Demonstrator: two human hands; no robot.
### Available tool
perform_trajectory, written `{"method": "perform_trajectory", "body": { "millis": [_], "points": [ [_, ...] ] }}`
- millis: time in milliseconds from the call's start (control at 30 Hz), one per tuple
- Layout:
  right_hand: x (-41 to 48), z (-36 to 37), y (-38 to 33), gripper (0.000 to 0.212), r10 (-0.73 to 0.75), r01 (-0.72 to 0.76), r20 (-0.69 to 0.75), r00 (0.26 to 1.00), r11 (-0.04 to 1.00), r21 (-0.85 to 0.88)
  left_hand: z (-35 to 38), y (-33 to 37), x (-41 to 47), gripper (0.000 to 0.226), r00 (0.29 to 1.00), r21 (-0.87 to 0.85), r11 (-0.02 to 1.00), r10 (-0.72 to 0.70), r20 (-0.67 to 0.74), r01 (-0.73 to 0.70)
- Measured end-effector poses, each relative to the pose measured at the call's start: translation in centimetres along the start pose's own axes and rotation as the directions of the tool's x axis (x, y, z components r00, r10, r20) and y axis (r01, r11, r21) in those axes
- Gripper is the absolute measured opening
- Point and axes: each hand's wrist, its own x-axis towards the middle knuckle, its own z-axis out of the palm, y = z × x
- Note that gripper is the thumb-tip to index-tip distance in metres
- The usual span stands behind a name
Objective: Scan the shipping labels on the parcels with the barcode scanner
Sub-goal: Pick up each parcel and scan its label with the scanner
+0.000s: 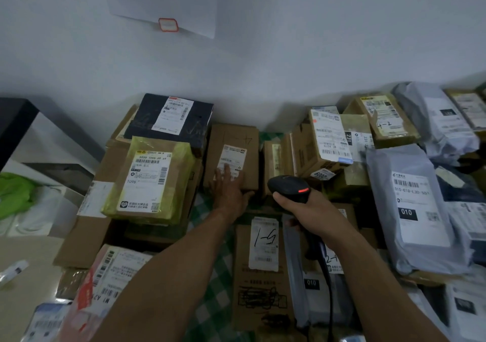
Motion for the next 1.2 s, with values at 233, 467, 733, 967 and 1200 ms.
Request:
{"method": "perform_trajectory", "body": {
  "millis": [233,467,733,967,1200],
  "points": [
    [-0.4,-0.5,0.0,0.037,0.006,-0.006,-0.011,1.000,1.000,-0.003,-2.9,0.6,1.4,0.072,0.994,0.031,0.999,-0.030,0.101,0.027],
    [-3.5,-2.1,-0.1,0.029,0.003,0.001,-0.054,0.999,0.996,0.086,-4.4,4.4,-2.3,0.030,0.987,-0.411,0.898,0.141,-0.078,-0.160],
    [-7.2,-4.4,0.6,0.029,-0.021,0.051,-0.150,0.988,0.979,0.198,-8.5,12.7,-5.5,0.048,0.954,-0.537,0.789,0.268,-0.138,-0.299],
    [-8.0,-5.7,0.8,0.035,-0.002,0.054,-0.193,0.981,0.962,0.266,-9.2,16.5,-4.6,0.085,0.963,-0.622,0.744,0.261,-0.067,-0.245],
    [-8.3,-5.2,1.0,0.020,-0.082,0.210,-0.369,0.926,0.923,0.322,-7.0,12.8,-7.1,0.128,0.895,-0.808,0.569,0.425,0.134,-0.149]
  ]
}}
